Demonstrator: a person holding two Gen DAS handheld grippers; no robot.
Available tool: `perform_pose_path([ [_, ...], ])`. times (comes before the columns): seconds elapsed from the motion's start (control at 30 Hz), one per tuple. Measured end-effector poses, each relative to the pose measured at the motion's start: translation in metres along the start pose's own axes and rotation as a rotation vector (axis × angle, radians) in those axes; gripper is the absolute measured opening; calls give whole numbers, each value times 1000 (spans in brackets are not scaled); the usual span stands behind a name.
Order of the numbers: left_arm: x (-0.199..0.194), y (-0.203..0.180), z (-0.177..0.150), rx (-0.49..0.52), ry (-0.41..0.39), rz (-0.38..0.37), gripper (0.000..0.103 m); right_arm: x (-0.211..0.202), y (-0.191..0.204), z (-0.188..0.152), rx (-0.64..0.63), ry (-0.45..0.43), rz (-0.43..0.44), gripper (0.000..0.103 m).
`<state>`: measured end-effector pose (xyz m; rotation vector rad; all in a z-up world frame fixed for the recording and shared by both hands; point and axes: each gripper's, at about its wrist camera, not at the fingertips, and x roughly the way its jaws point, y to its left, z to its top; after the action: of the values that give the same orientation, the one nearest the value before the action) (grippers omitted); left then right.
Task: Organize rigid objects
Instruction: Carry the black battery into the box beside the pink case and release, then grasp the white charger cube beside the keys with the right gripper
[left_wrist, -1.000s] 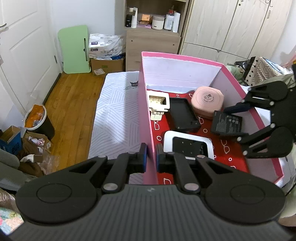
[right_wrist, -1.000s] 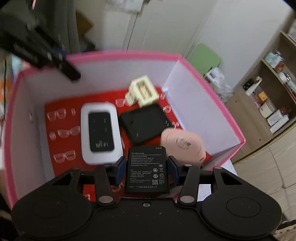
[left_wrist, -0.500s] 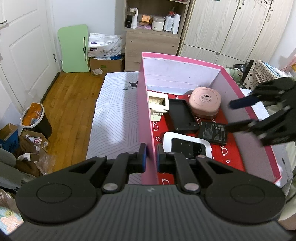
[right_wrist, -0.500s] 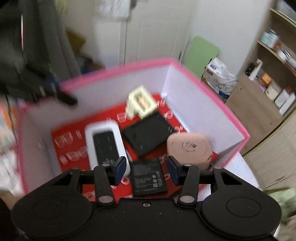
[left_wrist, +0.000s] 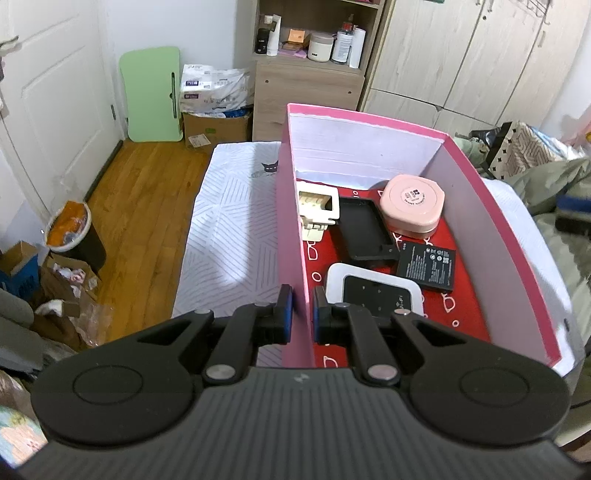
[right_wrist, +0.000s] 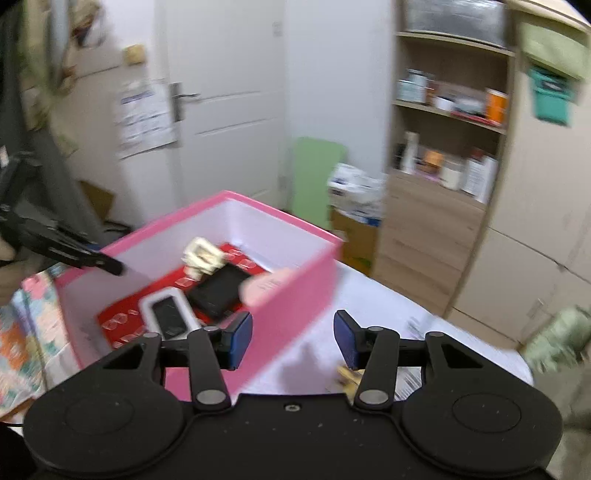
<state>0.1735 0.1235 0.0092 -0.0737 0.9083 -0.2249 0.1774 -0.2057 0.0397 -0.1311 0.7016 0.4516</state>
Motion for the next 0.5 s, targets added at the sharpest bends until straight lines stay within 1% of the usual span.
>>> perform_pose_path([
  [0.03, 0, 1, 0, -4, 0, -3, 9, -2, -7, -8, 27, 3, -32, 56],
  [0.07, 0, 2, -1, -10, 1, -6, 10, -3, -12, -16, 49, 3, -45, 56],
  [0.17, 0, -1, -1, -5, 0, 5, 9, -2, -29, -40, 133, 4, -63, 57],
  [0.27, -1, -5, -2, 9, 1, 19, 9, 7, -43, -65, 236, 1, -71, 57],
  [0.37, -1, -11, -2, 39, -1, 44, 9, 20, -51, -87, 330, -1, -56, 57],
  [0.5, -1, -14, -2, 64, -3, 56, 9, 44, -50, -104, 373, 31, -65, 57],
])
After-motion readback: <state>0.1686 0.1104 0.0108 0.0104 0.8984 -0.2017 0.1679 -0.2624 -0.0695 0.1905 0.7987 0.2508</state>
